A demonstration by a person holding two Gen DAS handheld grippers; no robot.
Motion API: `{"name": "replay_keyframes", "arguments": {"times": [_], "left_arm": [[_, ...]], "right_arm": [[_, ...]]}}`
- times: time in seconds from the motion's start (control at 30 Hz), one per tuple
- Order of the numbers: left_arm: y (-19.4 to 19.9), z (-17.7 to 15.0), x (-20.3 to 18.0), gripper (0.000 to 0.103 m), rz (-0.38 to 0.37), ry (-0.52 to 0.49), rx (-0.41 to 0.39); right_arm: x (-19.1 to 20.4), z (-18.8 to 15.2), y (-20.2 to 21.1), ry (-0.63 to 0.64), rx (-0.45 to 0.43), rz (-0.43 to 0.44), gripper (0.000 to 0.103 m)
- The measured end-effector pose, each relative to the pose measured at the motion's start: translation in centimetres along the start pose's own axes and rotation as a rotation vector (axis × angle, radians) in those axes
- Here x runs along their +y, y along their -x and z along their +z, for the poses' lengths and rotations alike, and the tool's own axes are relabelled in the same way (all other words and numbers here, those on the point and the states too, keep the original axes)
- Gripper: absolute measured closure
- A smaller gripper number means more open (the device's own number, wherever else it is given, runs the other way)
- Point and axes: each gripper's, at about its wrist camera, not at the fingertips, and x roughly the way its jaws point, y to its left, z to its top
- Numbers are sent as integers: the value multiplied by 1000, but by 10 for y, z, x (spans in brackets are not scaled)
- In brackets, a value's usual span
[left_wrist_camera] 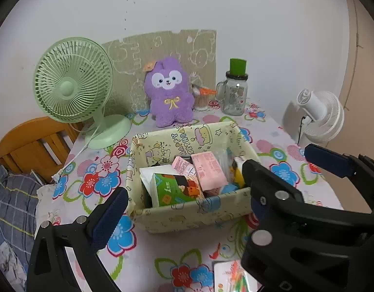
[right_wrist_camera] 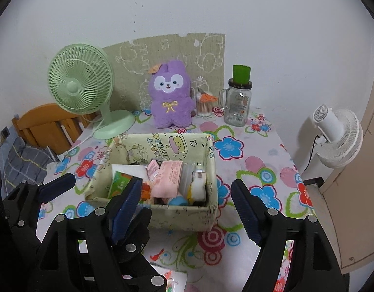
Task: Organize soft objects
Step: 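Lower both items into the fabric box and open both tools, then move both tools toward the candle card on the tablecloth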
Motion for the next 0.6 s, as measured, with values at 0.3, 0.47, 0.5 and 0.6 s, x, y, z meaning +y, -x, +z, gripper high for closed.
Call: {"name": "replay_keyframes", "arguments": {"times": [0.3, 0.47, 0.5, 0.6], "left_arm": [[45, -13, -6, 1, 5, 0, -35], [66, -22, -12, 1, 14, -2, -52], [69, -23, -13, 1, 14, -3, -54], [78, -28, -17, 0, 8, -4, -62]], "right_arm": [[7, -11, 46, 10, -41, -14, 21], [8, -19, 70, 16, -66, -37, 17], [7, -20, 73, 16, -70, -37, 16], [7, -26, 86, 18, -79, -36, 16]]}}
